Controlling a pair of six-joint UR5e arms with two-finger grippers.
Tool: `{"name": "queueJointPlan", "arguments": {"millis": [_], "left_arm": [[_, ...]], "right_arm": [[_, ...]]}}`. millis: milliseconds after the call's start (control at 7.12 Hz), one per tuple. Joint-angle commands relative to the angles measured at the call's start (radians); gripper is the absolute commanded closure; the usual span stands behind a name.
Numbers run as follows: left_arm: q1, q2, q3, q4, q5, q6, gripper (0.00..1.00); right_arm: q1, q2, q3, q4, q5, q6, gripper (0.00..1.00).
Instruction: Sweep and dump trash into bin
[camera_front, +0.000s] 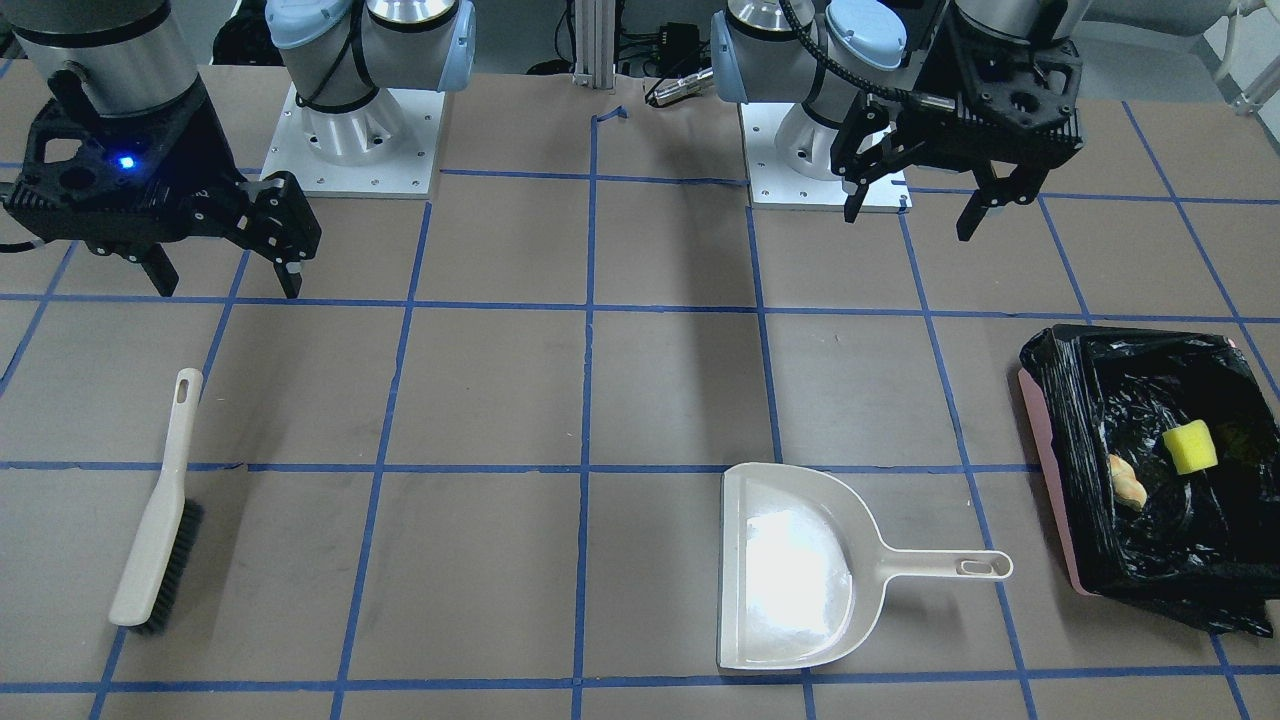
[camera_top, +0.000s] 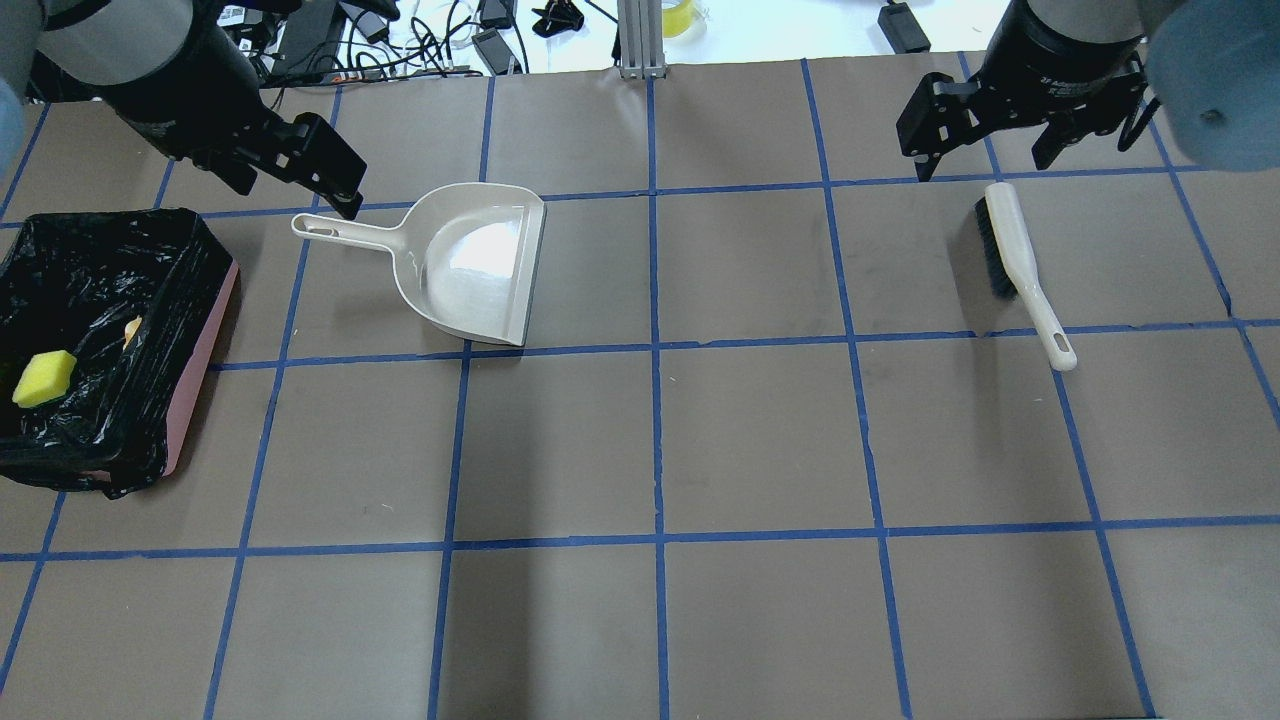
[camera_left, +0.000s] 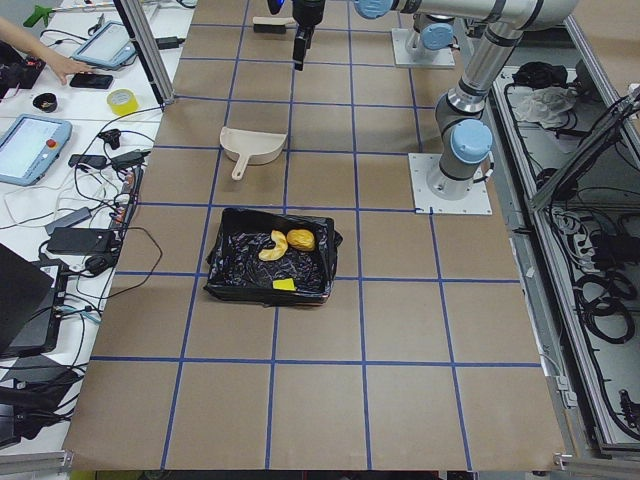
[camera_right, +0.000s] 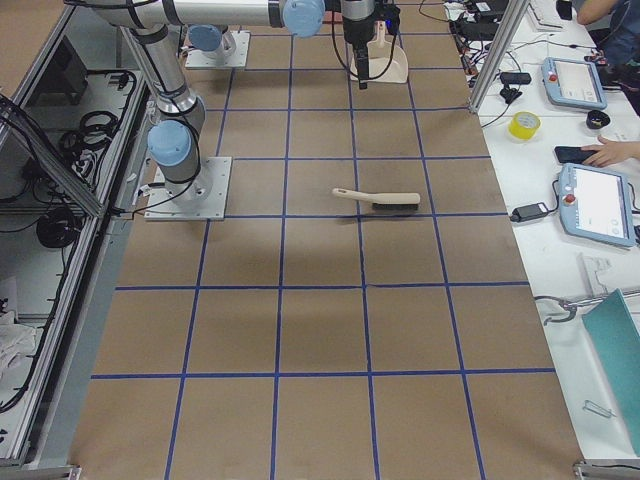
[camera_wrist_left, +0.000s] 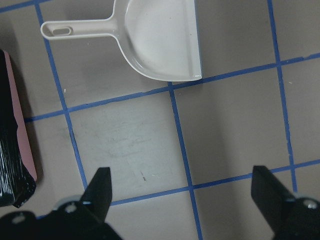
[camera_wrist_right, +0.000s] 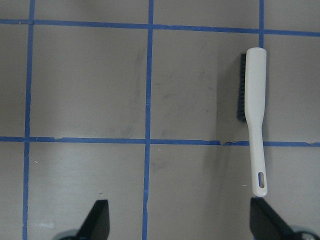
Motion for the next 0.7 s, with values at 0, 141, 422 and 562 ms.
{"name": "queueJointPlan", "arguments": {"millis": [0, 141, 422, 562], "left_arm": [[0.006, 0.012, -0.014, -0.008, 0.002, -0.056, 0.00], [0.009, 0.013, -0.028, -0.008, 0.003, -0.055, 0.00], [0.010, 0.015, -0.040, -0.009, -0.012, -0.050, 0.00], [0.010, 0.015, -0.037, 0.001, -0.017, -0.047, 0.00]], "right_arm": [[0.001, 0.001, 0.000, -0.001, 0.002, -0.001, 0.00], [0.001, 0.000, 0.000, -0.001, 0.000, -0.001, 0.00], [0.001, 0.000, 0.000, -0.003, 0.005, -0.001, 0.00], [0.001, -0.002, -0.001, -0.003, 0.014, 0.000, 0.00]]}}
